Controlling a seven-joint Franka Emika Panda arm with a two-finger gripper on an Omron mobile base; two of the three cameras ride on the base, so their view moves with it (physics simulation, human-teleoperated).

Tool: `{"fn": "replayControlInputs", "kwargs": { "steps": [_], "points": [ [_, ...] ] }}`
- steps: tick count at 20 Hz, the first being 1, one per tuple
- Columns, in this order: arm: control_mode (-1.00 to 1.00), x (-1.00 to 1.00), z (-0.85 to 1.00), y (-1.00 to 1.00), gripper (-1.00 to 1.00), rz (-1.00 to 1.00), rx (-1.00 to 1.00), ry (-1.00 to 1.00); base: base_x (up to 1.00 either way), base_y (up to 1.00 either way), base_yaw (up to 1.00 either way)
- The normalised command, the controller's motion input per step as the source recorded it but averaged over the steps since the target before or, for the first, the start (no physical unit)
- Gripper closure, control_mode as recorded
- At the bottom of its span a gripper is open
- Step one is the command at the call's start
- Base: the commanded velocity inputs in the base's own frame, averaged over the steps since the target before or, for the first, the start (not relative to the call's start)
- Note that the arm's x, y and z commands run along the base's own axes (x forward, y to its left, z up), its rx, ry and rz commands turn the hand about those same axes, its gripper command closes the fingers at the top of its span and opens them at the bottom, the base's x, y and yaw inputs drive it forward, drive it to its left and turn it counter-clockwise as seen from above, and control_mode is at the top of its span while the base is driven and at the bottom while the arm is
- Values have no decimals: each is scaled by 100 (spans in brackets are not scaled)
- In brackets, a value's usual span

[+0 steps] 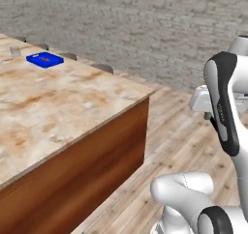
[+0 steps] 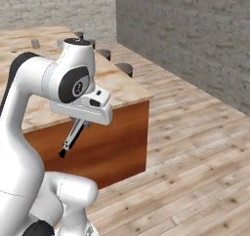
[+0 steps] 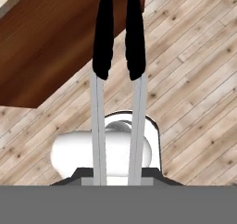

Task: Take the tongs from the drawer on the left and place them on the dining counter next to the tray containing the kebab skewer.

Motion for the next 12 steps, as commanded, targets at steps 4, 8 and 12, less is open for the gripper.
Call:
{"fn": "replayControlInputs", "kwargs": {
  "steps": [4,8,12],
  "points": [
    [100,0,0,0,100,0,0,0,41,-100,41],
    [100,0,0,0,100,0,0,0,29,-100,31],
    [100,0,0,0,100,0,0,0,3,-100,28]
  ]
}}
